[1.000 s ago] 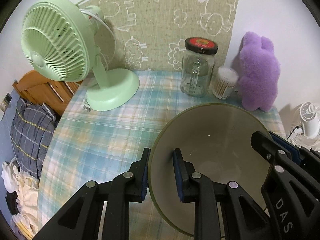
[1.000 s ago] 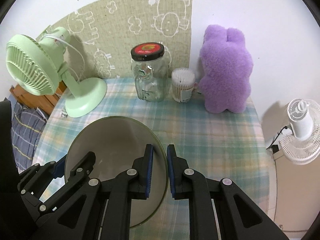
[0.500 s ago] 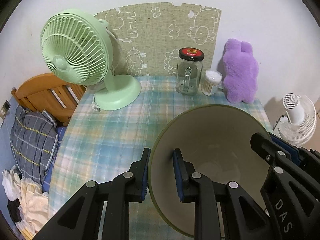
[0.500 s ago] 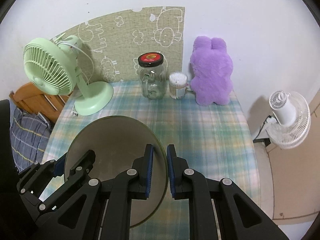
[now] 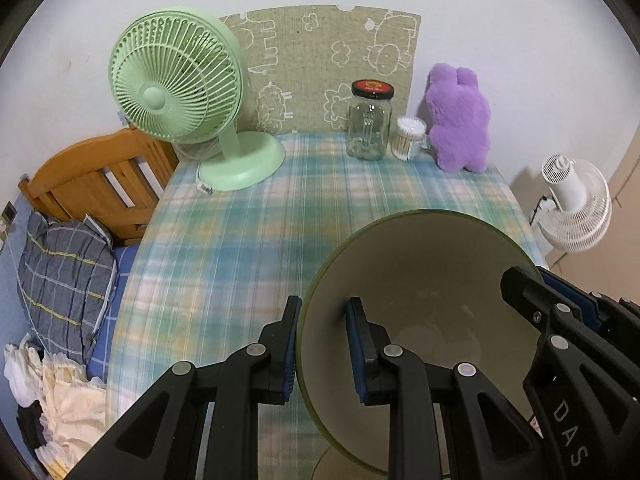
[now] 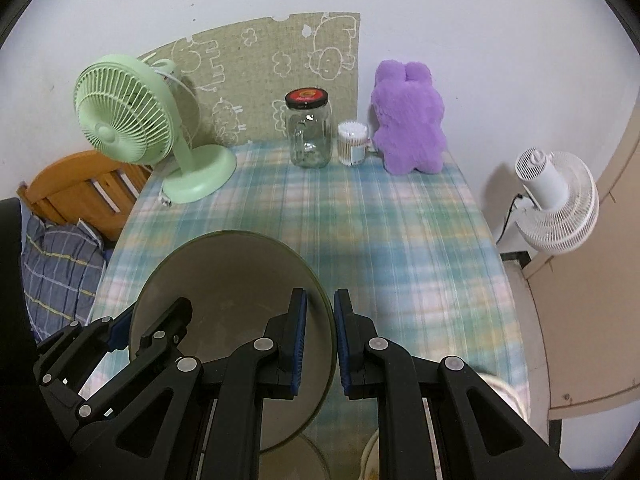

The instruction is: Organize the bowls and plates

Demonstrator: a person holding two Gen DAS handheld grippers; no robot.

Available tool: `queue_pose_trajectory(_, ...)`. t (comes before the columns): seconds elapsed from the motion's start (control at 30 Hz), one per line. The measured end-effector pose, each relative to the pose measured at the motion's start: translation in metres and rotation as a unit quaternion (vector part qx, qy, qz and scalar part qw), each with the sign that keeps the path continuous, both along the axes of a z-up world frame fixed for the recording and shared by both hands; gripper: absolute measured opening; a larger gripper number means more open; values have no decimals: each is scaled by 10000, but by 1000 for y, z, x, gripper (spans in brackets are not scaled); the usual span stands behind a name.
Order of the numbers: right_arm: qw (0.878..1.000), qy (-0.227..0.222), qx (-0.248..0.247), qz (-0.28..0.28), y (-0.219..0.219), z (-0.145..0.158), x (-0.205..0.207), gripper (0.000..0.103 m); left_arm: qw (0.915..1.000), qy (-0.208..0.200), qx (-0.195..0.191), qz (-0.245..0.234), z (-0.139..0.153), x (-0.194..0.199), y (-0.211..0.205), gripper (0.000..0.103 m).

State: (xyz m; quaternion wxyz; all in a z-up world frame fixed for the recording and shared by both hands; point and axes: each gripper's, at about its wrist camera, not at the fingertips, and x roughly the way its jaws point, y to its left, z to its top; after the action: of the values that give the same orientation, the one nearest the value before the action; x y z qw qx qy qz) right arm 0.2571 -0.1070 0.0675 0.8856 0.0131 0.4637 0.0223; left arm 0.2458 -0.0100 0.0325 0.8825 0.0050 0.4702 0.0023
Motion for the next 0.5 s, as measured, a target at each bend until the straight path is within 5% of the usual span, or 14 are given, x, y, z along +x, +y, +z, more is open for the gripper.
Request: queue_pose_trajectory(0.5,9994,229,-32,-252,9,-24,-72,17,9991,230,-107,-337,-27,-64,8,20)
